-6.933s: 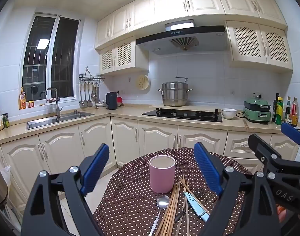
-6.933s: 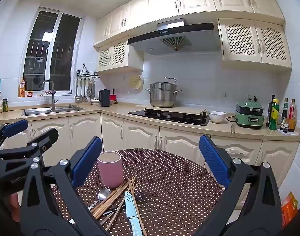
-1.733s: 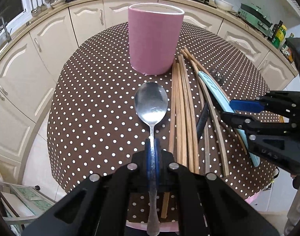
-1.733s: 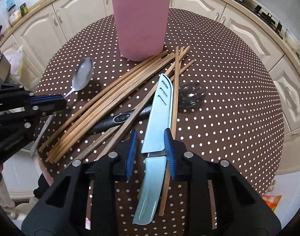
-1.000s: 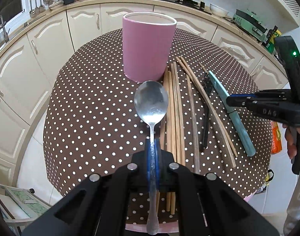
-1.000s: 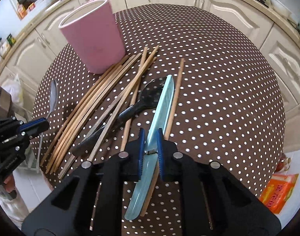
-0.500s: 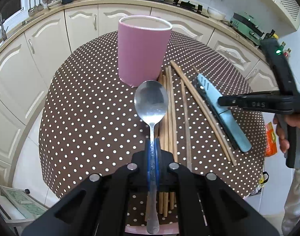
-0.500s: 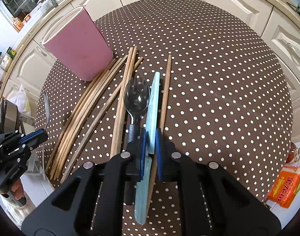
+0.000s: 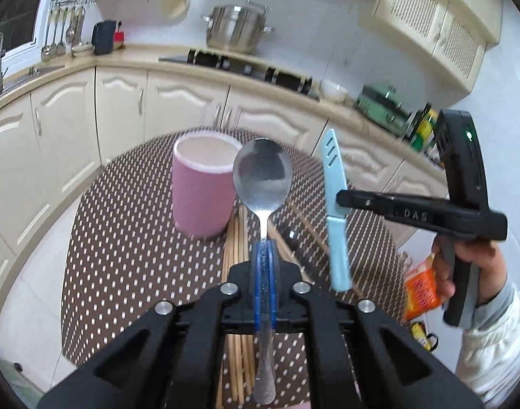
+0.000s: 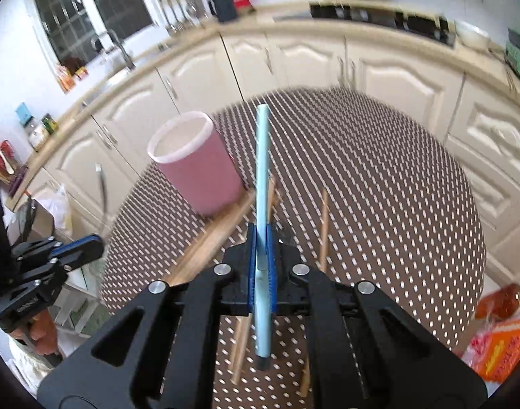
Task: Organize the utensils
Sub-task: 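Lift the spoon with the left tool while the right tool carries the knife toward the pink cup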
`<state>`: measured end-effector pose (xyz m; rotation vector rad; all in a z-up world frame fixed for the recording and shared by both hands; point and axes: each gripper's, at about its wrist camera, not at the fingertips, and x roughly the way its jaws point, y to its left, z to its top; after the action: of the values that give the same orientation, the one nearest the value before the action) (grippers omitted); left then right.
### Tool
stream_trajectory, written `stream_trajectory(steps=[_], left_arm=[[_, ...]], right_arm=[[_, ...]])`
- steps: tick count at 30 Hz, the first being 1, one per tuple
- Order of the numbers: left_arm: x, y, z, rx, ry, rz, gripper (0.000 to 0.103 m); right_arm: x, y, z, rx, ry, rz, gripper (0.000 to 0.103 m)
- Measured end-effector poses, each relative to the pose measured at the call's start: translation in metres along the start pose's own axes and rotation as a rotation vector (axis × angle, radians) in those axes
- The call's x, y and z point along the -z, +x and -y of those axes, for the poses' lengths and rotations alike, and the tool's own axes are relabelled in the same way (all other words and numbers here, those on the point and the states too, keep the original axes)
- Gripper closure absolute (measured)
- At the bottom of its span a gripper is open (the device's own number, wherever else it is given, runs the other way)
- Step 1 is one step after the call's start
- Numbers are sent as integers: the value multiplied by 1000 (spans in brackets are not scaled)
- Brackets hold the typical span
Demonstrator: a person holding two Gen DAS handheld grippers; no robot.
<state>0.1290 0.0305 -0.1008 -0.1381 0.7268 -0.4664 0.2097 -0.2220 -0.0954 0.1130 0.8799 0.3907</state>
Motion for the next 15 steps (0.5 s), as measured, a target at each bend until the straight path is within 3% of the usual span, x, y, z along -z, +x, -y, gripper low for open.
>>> stream_trajectory(steps=[8,15], left_arm=[[-43,-6,-7,8,-34,178,99],[-86,-9,-3,-48,-25,328,99]], right_arm=[[-28,-23,-40,-61,-45,173,97],[-66,-25,-67,-72,-83,291,97]])
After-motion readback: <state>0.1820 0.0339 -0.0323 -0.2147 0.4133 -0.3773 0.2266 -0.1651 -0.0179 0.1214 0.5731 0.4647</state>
